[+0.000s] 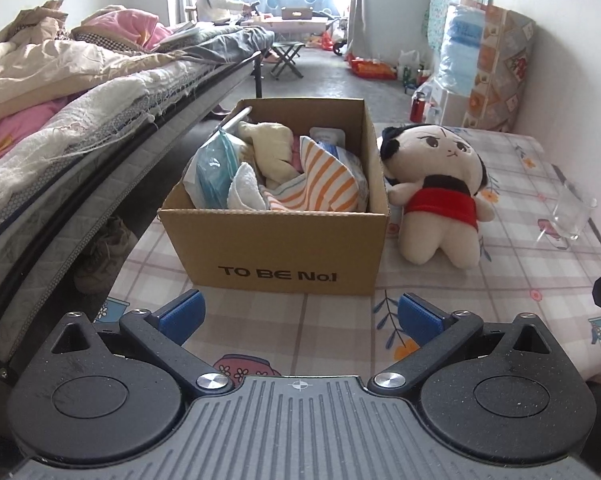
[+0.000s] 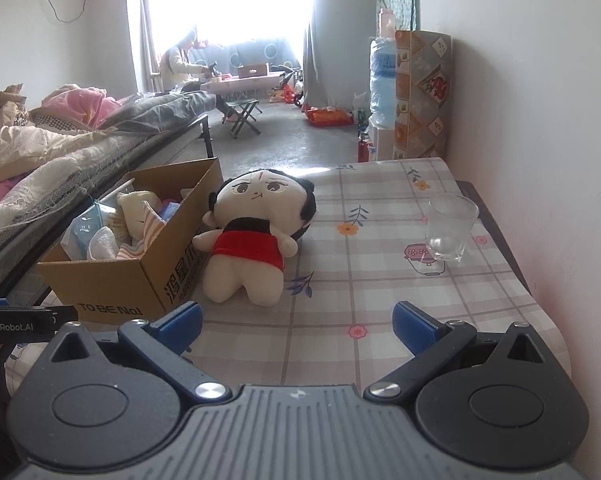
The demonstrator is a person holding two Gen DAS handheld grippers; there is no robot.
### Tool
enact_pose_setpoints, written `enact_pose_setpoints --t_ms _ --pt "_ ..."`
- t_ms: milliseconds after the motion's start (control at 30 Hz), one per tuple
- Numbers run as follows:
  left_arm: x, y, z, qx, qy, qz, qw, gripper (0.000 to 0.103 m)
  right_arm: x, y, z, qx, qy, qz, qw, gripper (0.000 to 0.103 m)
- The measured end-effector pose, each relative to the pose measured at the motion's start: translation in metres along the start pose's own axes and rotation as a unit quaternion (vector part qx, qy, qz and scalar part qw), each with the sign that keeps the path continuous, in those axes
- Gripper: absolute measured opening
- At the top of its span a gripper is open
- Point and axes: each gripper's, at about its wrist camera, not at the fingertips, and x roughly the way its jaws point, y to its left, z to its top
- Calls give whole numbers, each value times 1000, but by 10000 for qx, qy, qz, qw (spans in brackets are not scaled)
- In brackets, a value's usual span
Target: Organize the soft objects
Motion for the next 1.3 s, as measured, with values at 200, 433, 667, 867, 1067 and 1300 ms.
enact_pose_setpoints --t_ms 200,433,667,867,1067,1300 --pt "1 1 1 33 6 19 10000 103 2 6 0 -53 46 33 10000 103" --pt "5 4 1 32 77 51 10000 103 4 6 2 -51 67 33 10000 103" --pt "6 5 2 -6 118 22 9999 103 6 6 2 -38 74 16 10000 103" --pt "5 4 2 35 117 33 9999 103 4 5 2 8 58 4 10000 103" --pt "4 5 3 18 94 44 9999 103 3 5 1 -5 59 -13 10000 103" --pt "5 6 3 -8 120 49 9999 103 3 7 2 -37 96 -2 9999 103"
